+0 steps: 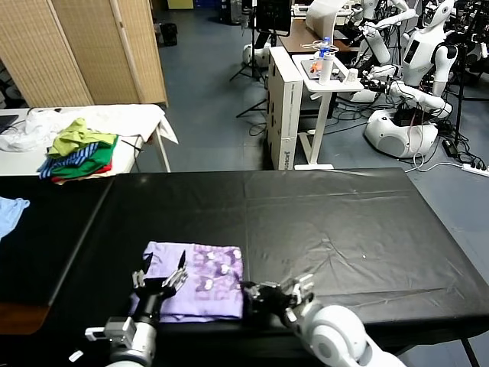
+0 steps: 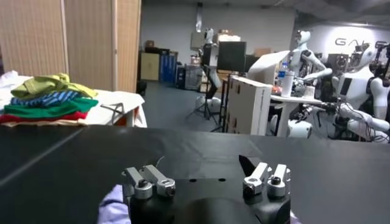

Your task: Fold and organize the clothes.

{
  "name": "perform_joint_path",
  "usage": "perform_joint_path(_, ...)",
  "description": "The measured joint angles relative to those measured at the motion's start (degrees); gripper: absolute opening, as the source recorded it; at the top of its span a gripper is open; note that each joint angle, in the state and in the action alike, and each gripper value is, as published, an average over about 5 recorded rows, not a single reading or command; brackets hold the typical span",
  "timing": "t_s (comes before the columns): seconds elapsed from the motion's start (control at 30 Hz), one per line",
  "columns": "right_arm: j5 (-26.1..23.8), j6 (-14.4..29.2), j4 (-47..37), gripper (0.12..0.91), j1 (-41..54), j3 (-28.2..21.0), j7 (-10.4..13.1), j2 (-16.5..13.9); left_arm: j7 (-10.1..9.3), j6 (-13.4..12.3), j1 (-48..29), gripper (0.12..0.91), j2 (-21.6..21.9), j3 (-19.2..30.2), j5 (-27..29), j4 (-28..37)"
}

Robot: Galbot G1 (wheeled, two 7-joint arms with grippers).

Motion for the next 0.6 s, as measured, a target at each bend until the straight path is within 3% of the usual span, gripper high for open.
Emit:
perform_joint_path(0.23,0.3,-2.4,3.8,0.14,-4.0,8.7,-0.8,-4.5,0.44,-2.9,0.6,0.907,1.4,-1.2,-5.3,1.0)
perform_joint_path(0.33,0.2,-2.4,5.2,0.203,-5.4,11.3,-0.9,-5.7,0.52,-2.9,1.2,0.907,1.9,-1.5,-6.4,0.7)
perform_joint_path(0.47,-0.3,-2.4,7.0,0.389,-7.0,13.5,-0.8,-6.9,0.44,-3.4,2.0,0.907,2.4,-1.9,-7.1,0.2)
perform_joint_path(0.6,-0.8,-2.4,8.5,0.693,-8.4,15.3,-0.4,-7.6,0.43,-3.8,2.6,0.907,2.7,-2.1,-7.4,0.1)
